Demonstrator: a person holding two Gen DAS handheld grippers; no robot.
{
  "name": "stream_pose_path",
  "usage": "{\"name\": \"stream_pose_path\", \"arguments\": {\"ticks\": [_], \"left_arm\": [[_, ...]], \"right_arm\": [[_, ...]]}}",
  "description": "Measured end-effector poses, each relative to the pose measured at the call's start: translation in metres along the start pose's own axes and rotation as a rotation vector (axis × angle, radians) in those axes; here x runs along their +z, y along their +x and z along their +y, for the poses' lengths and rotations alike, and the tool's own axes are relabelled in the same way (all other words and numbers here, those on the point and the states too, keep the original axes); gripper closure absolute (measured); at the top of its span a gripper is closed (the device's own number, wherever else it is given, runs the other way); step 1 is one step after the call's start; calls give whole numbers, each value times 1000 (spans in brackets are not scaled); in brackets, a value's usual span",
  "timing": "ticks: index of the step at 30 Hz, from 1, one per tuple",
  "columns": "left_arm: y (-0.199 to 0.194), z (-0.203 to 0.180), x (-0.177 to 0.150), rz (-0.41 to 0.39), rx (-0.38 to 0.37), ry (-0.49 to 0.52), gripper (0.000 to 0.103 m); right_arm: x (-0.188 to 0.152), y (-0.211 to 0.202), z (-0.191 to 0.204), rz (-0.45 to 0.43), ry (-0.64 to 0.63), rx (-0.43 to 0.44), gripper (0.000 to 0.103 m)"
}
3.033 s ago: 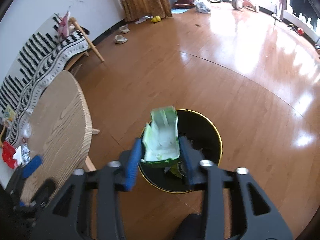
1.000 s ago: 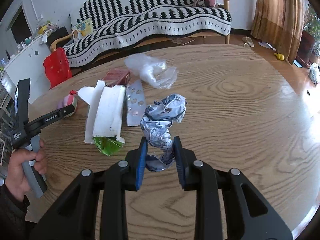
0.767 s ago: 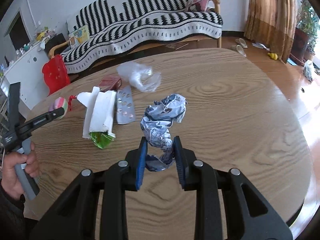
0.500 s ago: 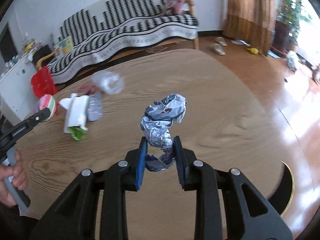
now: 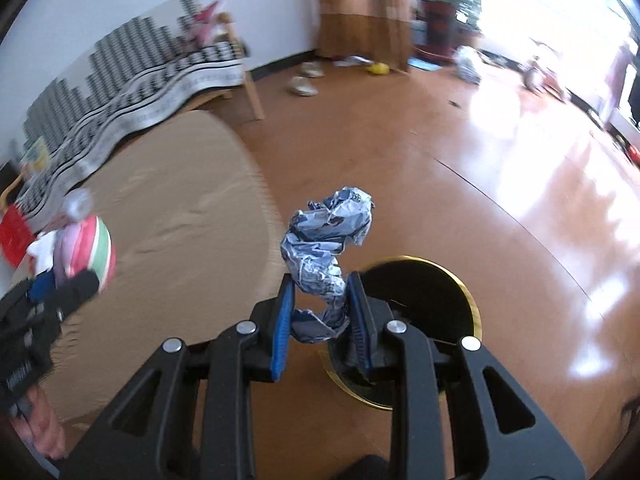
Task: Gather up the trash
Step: 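Carry the foil wrapper and toy pig over the bin and open both tools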
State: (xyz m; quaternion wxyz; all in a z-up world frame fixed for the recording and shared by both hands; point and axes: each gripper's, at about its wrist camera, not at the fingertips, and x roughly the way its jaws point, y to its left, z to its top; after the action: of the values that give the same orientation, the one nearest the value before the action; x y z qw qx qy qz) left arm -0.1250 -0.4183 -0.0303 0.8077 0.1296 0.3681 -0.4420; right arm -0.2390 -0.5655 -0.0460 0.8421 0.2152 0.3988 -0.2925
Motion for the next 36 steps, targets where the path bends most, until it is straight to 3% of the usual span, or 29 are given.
{"name": "stream_pose_path", "arguments": {"ticks": [3,8,14,21,22,25,36], "left_arm": [[22,-46,-6,26,-50,64,47],[45,-81,-10,53,-96,100,47],[64,-92,-9,78,-113,118,47],[74,-93,-4,87,-117,103,47],[74,-94,-5,88,-117,103,47],[76,-96,-7,92,-118,103,47],[94,-105,-12,135,-139,115,46]], "right_arm": [[-8,6,-38,27,52,-37,76],[-21,25,-77,107,111,-66,76],[-24,43,-91,153,143,-57,76],[-19,43,-90,147,152,-45,76],[-19,42,-90,143,156,-42,74],[-18,38,-91,124,166,-48,52],[-14,20,-108,61,236,-56,46]]}}
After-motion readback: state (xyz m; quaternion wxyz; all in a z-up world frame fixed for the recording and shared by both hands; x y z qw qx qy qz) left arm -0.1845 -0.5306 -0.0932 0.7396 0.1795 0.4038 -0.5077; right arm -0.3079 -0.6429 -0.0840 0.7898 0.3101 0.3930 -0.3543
